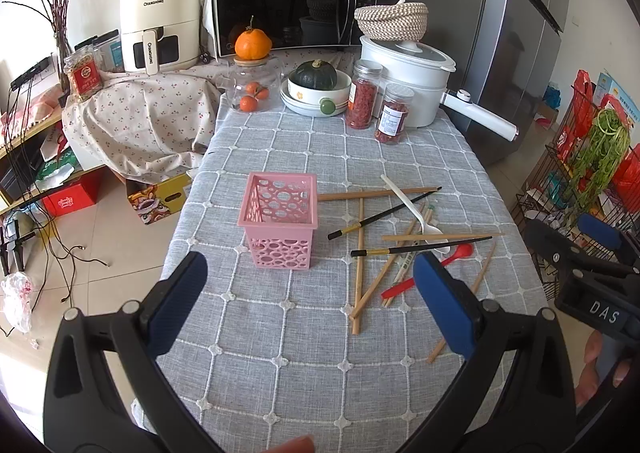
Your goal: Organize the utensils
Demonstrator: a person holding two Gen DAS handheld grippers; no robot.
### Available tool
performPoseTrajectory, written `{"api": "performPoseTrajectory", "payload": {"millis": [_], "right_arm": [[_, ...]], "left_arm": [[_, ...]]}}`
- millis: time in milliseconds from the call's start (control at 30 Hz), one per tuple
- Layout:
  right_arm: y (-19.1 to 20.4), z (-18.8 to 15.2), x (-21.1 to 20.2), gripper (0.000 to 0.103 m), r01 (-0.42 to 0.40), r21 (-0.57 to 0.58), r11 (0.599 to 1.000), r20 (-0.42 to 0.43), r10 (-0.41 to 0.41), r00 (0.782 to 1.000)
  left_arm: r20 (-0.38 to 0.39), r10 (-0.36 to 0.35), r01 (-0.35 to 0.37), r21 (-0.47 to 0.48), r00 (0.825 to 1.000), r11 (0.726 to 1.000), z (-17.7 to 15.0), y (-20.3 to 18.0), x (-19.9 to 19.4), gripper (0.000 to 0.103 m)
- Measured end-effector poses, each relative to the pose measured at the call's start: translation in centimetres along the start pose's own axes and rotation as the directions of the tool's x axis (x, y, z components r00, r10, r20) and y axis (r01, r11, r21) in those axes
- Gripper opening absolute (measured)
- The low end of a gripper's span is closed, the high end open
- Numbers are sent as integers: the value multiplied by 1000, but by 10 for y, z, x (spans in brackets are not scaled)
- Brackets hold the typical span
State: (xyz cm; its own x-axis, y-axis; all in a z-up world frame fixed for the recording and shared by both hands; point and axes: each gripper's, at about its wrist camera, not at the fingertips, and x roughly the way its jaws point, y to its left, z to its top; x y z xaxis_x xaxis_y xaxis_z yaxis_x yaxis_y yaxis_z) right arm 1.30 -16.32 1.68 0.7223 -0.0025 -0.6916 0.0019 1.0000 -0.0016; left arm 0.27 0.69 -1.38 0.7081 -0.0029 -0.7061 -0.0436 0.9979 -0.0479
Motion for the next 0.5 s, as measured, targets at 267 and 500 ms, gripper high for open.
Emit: {"api": "performPoseTrajectory", "payload": {"millis": [267, 500], "right_arm": [[-1, 2, 0, 102, 0, 0, 1000, -1, 0, 1000], [1, -3, 1, 102, -4, 4, 1000, -9, 4, 1000]], "left_arm": [[0, 0, 0, -1, 1000, 1000, 0, 0, 0, 102], [5, 0, 0, 7, 1000, 1000, -2, -3, 0, 102]]}}
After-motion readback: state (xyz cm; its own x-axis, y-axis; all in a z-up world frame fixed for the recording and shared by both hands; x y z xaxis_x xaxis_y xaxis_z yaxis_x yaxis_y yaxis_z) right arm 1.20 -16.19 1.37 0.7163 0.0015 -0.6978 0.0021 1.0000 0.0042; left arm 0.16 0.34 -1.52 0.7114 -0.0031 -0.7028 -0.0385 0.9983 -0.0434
